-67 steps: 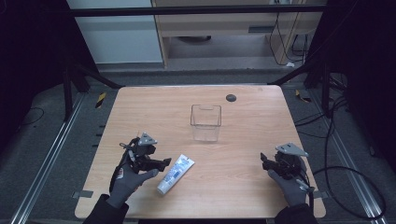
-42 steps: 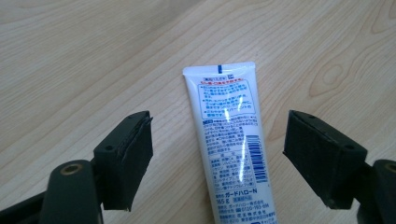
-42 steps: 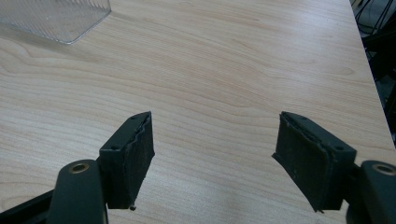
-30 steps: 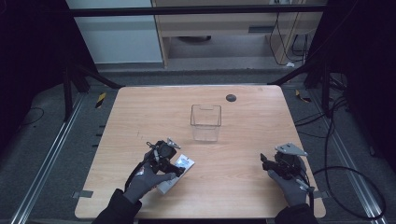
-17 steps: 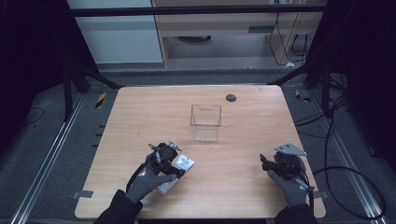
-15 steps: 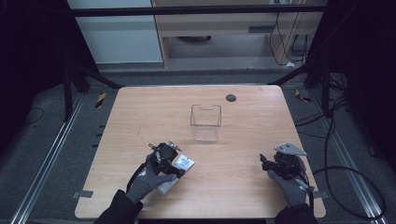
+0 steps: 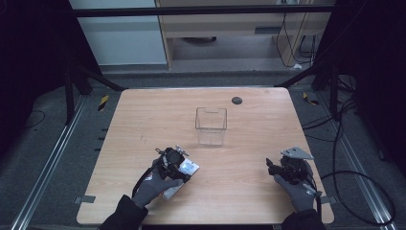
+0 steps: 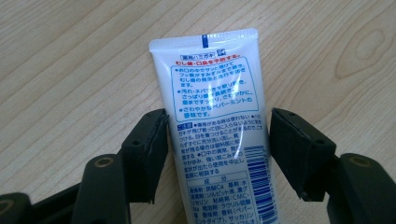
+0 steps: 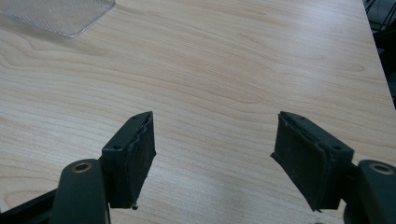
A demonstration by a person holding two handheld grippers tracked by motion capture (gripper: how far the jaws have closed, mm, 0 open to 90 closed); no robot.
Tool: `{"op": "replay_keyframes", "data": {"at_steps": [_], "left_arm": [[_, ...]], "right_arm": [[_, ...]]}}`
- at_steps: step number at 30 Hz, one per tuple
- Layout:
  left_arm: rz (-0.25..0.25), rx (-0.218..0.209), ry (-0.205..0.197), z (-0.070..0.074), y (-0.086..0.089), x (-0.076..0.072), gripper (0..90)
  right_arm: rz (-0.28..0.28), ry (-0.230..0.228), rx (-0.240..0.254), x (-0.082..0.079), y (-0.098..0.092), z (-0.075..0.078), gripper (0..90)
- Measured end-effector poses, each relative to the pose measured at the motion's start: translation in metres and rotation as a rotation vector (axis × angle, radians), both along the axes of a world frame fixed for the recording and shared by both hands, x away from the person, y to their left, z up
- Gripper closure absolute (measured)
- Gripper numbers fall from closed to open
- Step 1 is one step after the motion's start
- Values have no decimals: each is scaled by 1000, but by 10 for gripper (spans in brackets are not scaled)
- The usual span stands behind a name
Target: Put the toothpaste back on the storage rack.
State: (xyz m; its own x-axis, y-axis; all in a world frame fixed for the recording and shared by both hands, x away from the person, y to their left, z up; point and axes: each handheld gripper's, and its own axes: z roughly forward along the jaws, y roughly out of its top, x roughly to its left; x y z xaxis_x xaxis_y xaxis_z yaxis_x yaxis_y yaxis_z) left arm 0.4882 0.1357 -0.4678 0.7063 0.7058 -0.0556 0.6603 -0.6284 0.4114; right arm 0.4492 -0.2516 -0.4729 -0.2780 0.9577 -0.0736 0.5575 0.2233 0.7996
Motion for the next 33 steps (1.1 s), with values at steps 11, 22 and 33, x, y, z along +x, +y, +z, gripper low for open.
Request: {"op": "replay_keyframes", "data": {"at_steps": [11,22,33], "left_arm": [[-1,16,11,-4,-5,0,400],[-13,29,-7,7,-5,-7,607],[-35,-7,-50,24,2,-16,717]], "right_arm": [[-1,0,4,0,0,1,290],[-1,1,2,0,-1,1,294],[1,-4,5,-1,-2,1,296]]}}
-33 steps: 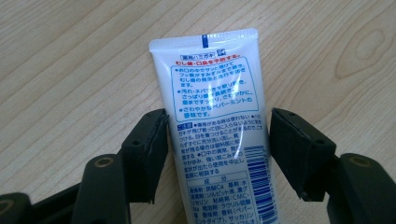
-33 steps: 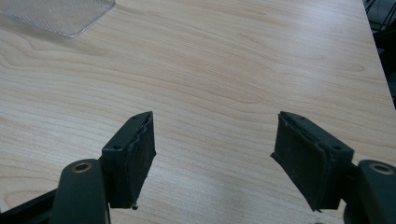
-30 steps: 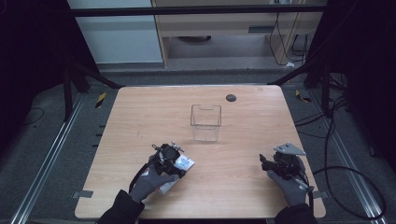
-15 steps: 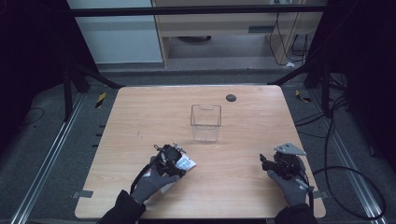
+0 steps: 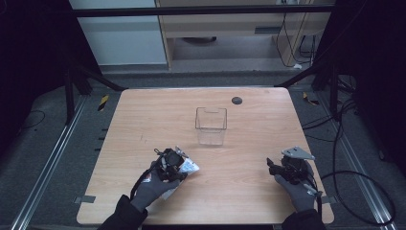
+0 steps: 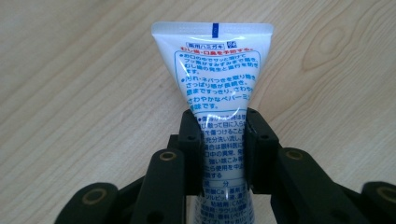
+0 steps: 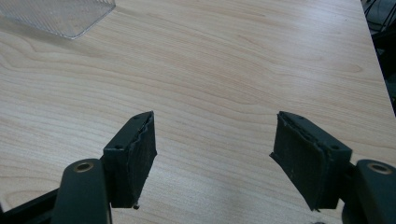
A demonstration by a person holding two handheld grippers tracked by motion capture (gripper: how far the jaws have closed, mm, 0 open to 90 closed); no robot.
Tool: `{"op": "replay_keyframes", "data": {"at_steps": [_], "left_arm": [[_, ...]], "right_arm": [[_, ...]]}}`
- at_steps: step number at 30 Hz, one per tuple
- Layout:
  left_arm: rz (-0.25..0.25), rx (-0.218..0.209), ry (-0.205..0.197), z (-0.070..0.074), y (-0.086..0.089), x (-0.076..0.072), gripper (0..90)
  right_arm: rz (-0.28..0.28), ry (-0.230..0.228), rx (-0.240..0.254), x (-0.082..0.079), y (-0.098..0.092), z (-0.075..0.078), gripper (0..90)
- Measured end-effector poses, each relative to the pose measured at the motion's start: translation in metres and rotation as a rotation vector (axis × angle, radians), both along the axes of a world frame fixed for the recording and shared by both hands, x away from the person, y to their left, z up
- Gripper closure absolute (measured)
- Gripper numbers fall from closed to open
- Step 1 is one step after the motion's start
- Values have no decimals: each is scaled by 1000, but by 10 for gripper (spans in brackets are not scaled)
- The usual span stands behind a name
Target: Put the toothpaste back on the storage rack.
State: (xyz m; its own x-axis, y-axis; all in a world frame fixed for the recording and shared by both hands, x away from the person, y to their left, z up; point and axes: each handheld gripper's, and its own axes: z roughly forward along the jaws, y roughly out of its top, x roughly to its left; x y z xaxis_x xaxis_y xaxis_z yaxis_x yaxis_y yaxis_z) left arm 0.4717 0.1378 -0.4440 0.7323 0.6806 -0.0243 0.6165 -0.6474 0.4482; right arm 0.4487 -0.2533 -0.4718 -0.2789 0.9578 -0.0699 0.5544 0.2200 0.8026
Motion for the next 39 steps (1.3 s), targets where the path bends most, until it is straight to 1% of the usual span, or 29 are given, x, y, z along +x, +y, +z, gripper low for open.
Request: {"op": "replay_keyframes", "data": {"at_steps": [5,8,9,13,14,16,17,20,24,25,27,30,32,35,37,38,39], "left_arm": [[16,-56,-54,16,7,-4,723],[19,-91,-91,22,11,-4,724],[21,-108,-107,24,12,-4,725],[36,-124,-137,29,17,-3,725],[50,-137,-150,30,18,-3,726],[66,-153,-186,36,21,-2,726],[68,-158,-196,38,22,-2,725],[81,-199,-263,48,28,-2,725],[112,-230,-318,59,33,-1,725],[115,-234,-322,61,34,1,725],[130,-264,-331,67,35,6,724],[141,-280,-345,72,34,11,724],[150,-283,-361,73,34,14,724],[169,-304,-384,74,33,17,724],[179,-310,-395,74,32,19,724],[182,-309,-407,76,32,21,724],[191,-317,-411,76,32,22,724]], "right_arm": [[1,0,-3,0,0,0,296],[-1,-4,-2,0,0,0,296],[-2,-5,-3,0,0,0,295],[-5,-13,-6,0,0,0,292],[-6,-14,-6,-1,0,0,292],[-7,-16,-5,-1,1,0,291],[-9,-18,-6,-1,1,-1,291],[-10,-18,-9,-1,1,-1,290],[-13,-21,-10,-1,1,-1,289],[-14,-22,-11,-1,1,-2,288],[-17,-25,-12,-1,1,-2,288],[-19,-28,-10,-1,1,-2,286],[-17,-29,-11,-1,1,-2,286],[-18,-29,-10,-1,1,-2,285],[-19,-30,-11,-1,1,-2,285],[-18,-30,-11,-1,1,-2,285],[-18,-31,-12,-1,1,-2,285]]}}
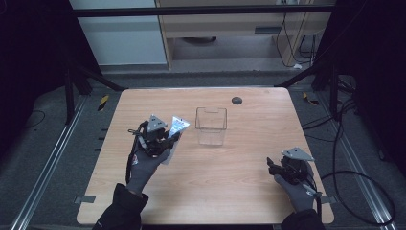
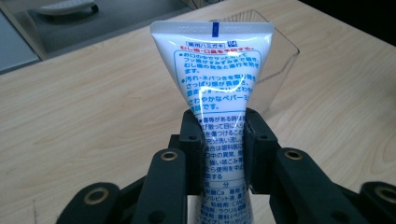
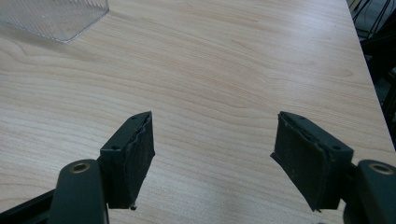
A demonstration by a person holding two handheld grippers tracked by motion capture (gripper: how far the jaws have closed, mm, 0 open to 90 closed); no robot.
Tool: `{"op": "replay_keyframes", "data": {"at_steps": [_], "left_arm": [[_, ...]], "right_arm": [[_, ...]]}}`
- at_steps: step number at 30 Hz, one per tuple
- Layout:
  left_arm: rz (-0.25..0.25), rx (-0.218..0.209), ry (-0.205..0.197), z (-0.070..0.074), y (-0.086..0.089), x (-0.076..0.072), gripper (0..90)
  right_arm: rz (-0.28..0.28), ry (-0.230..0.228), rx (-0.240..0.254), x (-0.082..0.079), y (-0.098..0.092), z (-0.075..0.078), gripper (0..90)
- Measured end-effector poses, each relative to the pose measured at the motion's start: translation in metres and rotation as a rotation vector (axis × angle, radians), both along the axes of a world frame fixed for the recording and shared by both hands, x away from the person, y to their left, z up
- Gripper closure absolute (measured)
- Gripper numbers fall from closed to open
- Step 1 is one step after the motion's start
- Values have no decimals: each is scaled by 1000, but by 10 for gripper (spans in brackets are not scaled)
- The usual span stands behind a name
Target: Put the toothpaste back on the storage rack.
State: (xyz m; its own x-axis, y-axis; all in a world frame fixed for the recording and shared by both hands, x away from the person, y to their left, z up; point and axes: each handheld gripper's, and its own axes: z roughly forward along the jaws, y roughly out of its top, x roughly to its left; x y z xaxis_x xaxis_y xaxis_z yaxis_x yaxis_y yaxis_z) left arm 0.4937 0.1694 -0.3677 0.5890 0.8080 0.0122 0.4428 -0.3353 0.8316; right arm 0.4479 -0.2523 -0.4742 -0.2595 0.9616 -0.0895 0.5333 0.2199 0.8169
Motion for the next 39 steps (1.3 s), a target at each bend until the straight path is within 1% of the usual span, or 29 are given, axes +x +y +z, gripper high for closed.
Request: {"op": "replay_keyframes", "data": {"at_steps": [4,5,6,12,16,18,21,25,29,31,35,39], "left_arm": [[14,-42,-27,6,0,7,724],[14,-42,-27,6,0,7,724],[17,-59,-44,11,-1,9,724],[37,-89,-71,19,-3,17,724],[35,-96,-91,24,-6,22,723],[37,-112,-99,25,-8,25,723],[47,-127,-105,27,-10,30,724],[47,-141,-110,30,-14,38,723],[45,-163,-118,30,-22,45,723],[46,-163,-121,29,-27,49,723],[45,-192,-120,29,-33,58,723],[44,-200,-127,32,-41,65,723]], "right_arm": [[0,0,-1,0,0,0,284],[1,1,-1,0,0,-1,284],[1,2,-2,0,0,-1,284],[1,1,1,1,0,-1,284],[3,2,1,1,1,-2,285],[4,1,2,1,1,-2,285],[4,2,5,1,0,-2,285],[5,2,5,1,0,-3,286],[6,1,5,1,0,-3,286],[6,2,5,1,0,-3,286],[5,1,7,1,1,-4,287],[6,-1,6,2,0,-4,286]]}}
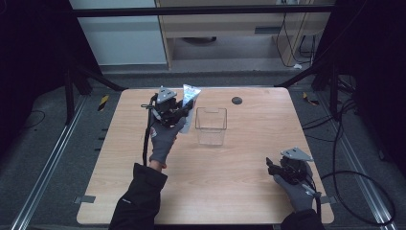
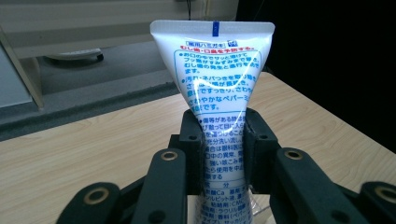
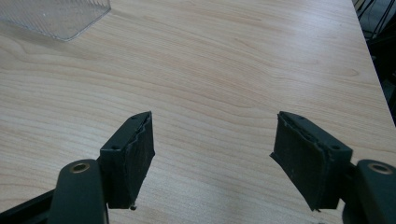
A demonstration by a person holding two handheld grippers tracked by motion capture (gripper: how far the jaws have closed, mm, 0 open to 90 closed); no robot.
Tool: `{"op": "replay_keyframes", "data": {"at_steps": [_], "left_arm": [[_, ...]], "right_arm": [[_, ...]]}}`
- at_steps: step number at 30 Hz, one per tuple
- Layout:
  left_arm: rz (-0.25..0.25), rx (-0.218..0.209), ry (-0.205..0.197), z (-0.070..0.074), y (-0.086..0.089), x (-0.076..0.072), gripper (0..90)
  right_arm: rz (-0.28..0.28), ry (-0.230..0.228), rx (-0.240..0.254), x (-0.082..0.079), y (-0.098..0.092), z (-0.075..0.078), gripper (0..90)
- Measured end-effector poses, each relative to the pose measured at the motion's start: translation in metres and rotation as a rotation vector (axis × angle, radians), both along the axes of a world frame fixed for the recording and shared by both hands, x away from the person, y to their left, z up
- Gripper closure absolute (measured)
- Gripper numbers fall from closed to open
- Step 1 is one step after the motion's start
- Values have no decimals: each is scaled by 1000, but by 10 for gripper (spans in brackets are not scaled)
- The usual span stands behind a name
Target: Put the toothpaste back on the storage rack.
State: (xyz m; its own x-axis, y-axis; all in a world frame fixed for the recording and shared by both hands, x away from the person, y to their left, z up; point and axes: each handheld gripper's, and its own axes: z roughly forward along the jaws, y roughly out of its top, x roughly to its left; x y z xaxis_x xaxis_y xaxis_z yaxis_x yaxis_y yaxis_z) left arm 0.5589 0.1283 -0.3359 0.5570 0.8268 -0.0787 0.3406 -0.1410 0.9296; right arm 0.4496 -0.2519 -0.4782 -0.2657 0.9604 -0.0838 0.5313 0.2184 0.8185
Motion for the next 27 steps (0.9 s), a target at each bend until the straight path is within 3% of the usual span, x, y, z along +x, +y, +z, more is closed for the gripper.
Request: {"op": "replay_keyframes", "data": {"at_steps": [27], "left_arm": [[-37,-7,-6,0,-51,29,723]], "right_arm": [[-3,-6,8,1,-2,0,286]]}}
